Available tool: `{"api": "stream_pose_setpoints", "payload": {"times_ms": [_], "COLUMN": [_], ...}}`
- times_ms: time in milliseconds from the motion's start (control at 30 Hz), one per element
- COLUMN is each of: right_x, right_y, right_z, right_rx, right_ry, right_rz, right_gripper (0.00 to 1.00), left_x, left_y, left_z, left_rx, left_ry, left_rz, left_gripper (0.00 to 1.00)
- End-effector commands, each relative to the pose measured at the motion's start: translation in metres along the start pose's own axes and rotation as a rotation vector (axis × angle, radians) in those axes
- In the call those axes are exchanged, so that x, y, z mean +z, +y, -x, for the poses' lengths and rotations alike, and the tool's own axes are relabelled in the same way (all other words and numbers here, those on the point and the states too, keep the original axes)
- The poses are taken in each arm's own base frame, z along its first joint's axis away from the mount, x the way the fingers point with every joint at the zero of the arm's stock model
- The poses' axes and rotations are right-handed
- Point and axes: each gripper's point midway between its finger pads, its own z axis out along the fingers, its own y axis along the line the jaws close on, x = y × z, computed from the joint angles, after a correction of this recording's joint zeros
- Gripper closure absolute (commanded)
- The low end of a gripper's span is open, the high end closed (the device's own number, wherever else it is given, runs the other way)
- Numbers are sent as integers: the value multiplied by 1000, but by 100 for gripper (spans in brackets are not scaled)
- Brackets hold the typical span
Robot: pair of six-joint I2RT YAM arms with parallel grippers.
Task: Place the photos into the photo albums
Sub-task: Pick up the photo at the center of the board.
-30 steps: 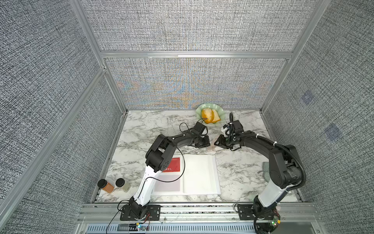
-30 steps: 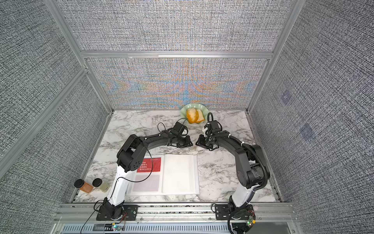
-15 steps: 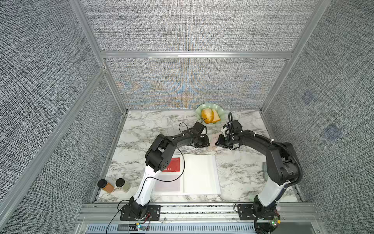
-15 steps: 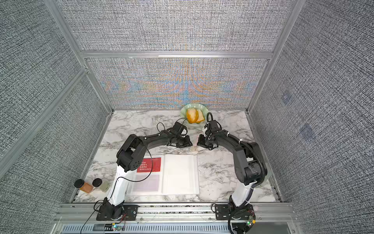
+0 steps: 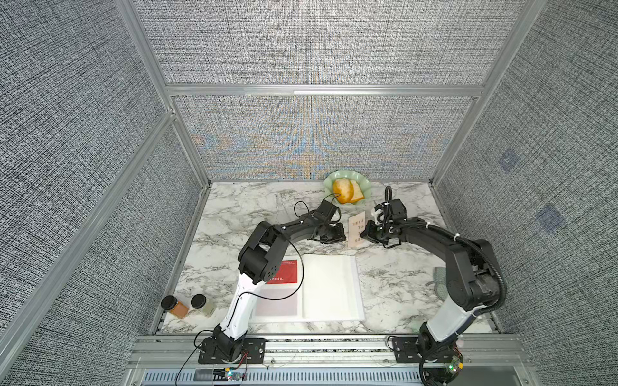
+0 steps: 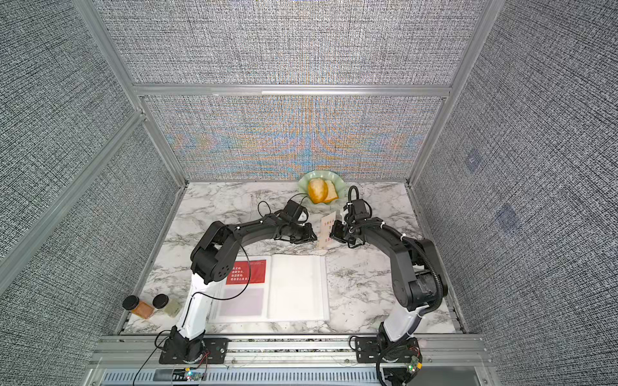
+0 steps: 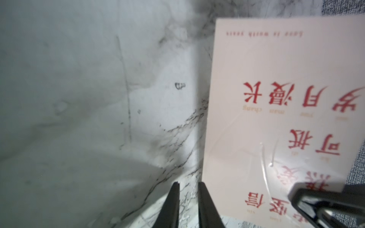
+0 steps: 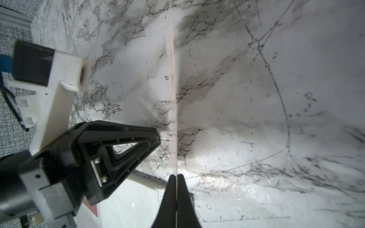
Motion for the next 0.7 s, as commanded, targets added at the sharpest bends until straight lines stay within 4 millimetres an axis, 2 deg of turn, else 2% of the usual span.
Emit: {"api": "stream_pose_setpoints", "payload": {"times_ms": [0,167,333,400,433,467,667], "right_x": [-11,-32,-49,-50,-53,-57,-76], "right_y": [7,11,27,31,37,42,75], "right_z": [6,5,-4,-19,-25,-31,-68], "right_rx": [-1,-8,-28,-24,-35,-44,-99], "right_ry": [-32,-55,-60,-33,-25,-19,14], "right_rz": [68,117,217,270,311,351,552], "right_gripper": [100,100,100,100,100,100,100], "left_x": [-19,-52,-80,-92,-93,-104,-126], "left_y": [-8,-18,-23,-22,-16,-19,-9], "left_z": [11,26,24,21,16,14,-9], "left_rx": [40,97,152,166,160,163,170], "left_ry": [-21,-64,-73,-80,-71,-80,-87], "left_rz": [-33,-82,-152,-185,-201,-234,-371], "left_gripper": [74,66,59,56,56,55,54]}}
